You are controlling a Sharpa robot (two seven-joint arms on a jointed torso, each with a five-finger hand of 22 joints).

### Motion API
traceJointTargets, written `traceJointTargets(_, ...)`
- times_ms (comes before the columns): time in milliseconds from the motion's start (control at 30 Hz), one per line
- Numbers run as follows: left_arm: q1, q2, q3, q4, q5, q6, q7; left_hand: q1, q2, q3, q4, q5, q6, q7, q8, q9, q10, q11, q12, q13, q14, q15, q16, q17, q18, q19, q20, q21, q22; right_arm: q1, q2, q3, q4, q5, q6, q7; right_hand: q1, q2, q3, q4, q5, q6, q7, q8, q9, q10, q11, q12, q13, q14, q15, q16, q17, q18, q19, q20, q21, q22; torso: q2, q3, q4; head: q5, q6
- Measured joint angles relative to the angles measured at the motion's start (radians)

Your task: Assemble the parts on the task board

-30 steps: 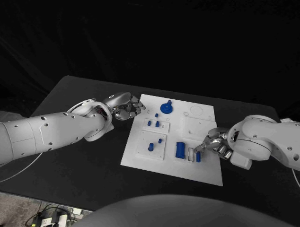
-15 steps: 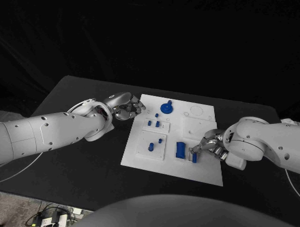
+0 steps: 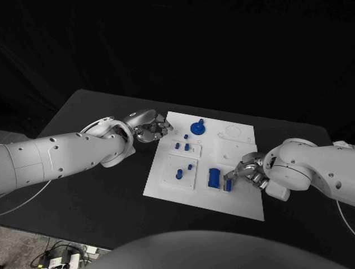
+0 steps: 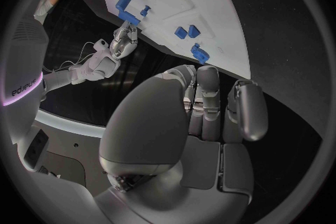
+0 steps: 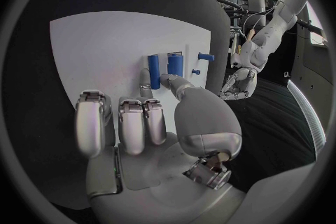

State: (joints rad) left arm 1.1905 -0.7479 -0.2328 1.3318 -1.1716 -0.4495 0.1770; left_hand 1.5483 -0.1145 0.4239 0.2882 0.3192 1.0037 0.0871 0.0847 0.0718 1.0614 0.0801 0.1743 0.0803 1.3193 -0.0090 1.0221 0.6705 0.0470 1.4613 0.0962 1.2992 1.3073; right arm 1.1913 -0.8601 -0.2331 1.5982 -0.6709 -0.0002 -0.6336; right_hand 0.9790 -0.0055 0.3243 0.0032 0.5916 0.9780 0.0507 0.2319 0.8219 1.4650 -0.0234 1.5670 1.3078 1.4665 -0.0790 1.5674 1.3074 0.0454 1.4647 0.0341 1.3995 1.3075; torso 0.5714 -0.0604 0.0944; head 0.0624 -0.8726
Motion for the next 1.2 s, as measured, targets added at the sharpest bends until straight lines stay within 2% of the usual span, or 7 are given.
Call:
traceJointTargets(67, 0.0, 0.0, 0.0, 0.0, 0.0, 0.002, -0.001, 0.0, 0.0, 0.0, 0.0, 0.0, 0.0, 0.0, 0.0, 0.0, 0.0, 0.0, 0.0, 0.0, 0.0, 0.0, 0.0, -0.002, 0.0, 0.0, 0.0, 0.0, 0.0, 0.0, 0.001, 0.0, -0.001, 0.001, -0.001, 0.0, 0.0, 0.0, -0.003, 0.003, -0.026, -0.002, 0.002, 0.0, 0.0, 0.0, 0.0, 0.0, 0.0, 0.0, 0.0, 0.0, 0.0, 0.0, 0.0, 0.0, 0.0, 0.0, 0.0, 0.0, 0.0, 0.0, 0.0)
traceJointTargets(233, 0.0, 0.0, 0.0, 0.0, -0.001, 0.005, -0.005, 0.0, 0.0, 0.0, 0.0, 0.0, 0.0, 0.0, 0.0, 0.0, 0.0, 0.0, 0.0, 0.0, 0.0, 0.0, 0.0, -0.003, 0.0, 0.0, 0.0, -0.006, 0.0, 0.0, 0.001, 0.0, -0.003, 0.0, 0.0, 0.0, -0.027, -0.016, -0.035, 0.023, -0.259, -0.011, 0.004, 0.004, 0.002, 0.0, 0.0, 0.0, 0.0, 0.0, 0.0, 0.0, 0.0, 0.0, 0.0, 0.0, 0.0, 0.0, 0.0, -0.0002, -0.0003, 0.001, 0.0)
traceJointTargets(333, 0.0, 0.0, 0.0, 0.0, -0.002, 0.008, -0.007, 0.003, -0.003, 0.007, -0.005, 0.0, 0.0, 0.0, 0.0, 0.0, 0.0, 0.0, 0.0, 0.0, 0.0, 0.0, -0.001, -0.004, 0.0, 0.0, 0.0, -0.006, 0.0, 0.0, 0.001, 0.0, -0.003, -0.004, 0.003, -0.001, -0.037, -0.018, -0.057, 0.031, -0.361, -0.018, 0.007, 0.004, -0.002, 0.004, 0.004, 0.0, 0.0, 0.0, 0.0, 0.0, 0.0, 0.0, 0.0, 0.0, 0.0, 0.0, 0.0, -0.0002, -0.0007, 0.001, 0.0)
traceJointTargets(600, 0.0, 0.001, 0.0, 0.0, -0.004, 0.016, -0.013, 0.019, -0.008, 0.051, -0.007, 0.0, 0.004, 0.004, 0.0, 0.0, 0.004, 0.004, 0.0, 0.0, 0.0, 0.0, -0.006, -0.005, 0.0, 0.0, 0.0, -0.006, 0.0, 0.0, 0.001, 0.0, -0.002, -0.016, 0.012, -0.002, -0.058, -0.011, -0.092, 0.056, -0.47, -0.021, 0.006, 0.004, -0.006, 0.0, 0.007, 0.0, 0.0, 0.0, 0.0, 0.0, 0.0, 0.0, 0.0, 0.0, 0.0, 0.0, 0.0, -0.0003, -0.0007, 0.001, 0.0)
traceJointTargets(1033, 0.0, -0.001, 0.0, 0.001, -0.008, 0.023, -0.018, 0.023, -0.012, 0.062, -0.007, 0.0, 0.004, 0.004, 0.0, 0.001, 0.007, 0.0, 0.0, 0.0, -0.004, 0.004, -0.006, -0.006, 0.0, 0.0, 0.0, -0.006, 0.0, 0.0, -0.038, 0.0, 0.026, -0.018, -0.008, 0.013, -0.089, 0.011, -0.124, 0.088, -0.444, -0.021, 0.006, 0.012, -0.007, 0.0, 0.007, 0.0, 0.0, 0.0, 0.0, 0.0, 0.001, 0.0, 0.0, 0.0, 0.0, 0.0, 0.0, 0.0001, -0.0002, 0.004, 0.0)
traceJointTargets(1133, 0.0, -0.004, 0.0, 0.002, -0.009, 0.023, -0.018, 0.023, -0.012, 0.062, -0.007, 0.0, 0.006, 0.006, 0.004, 0.001, 0.007, 0.0, 0.0, 0.0, -0.004, 0.004, -0.006, -0.006, 0.0, 0.0, 0.0, -0.006, 0.0, -0.002, -0.076, 0.0, 0.06, -0.032, -0.037, 0.052, -0.078, 0.015, -0.116, 0.084, -0.307, -0.023, 0.008, 0.015, -0.005, 0.0, 0.007, 0.0, 0.0, 0.0, 0.0, 0.0, 0.001, 0.0, 0.0, 0.0, 0.0, 0.0, 0.0, 0.0007, -0.0005, 0.006, 0.0)
traceJointTargets(1200, 0.0, -0.006, 0.0, 0.003, -0.009, 0.022, -0.016, 0.022, -0.012, 0.069, -0.007, 0.0, 0.007, 0.007, 0.004, 0.001, 0.007, 0.0, 0.0, 0.0, -0.004, 0.004, -0.006, -0.006, 0.0, 0.0, 0.0, -0.006, 0.0, -0.007, -0.104, 0.0, 0.086, -0.055, -0.062, 0.091, -0.017, 0.013, -0.079, 0.048, -0.152, -0.033, 0.003, 0.029, 0.005, 0.0, 0.007, 0.0, 0.0, 0.0, 0.0, 0.0, 0.001, 0.0, 0.0, 0.0, 0.006, 0.0, 0.0, 0.0007, -0.0007, 0.008, 0.0)
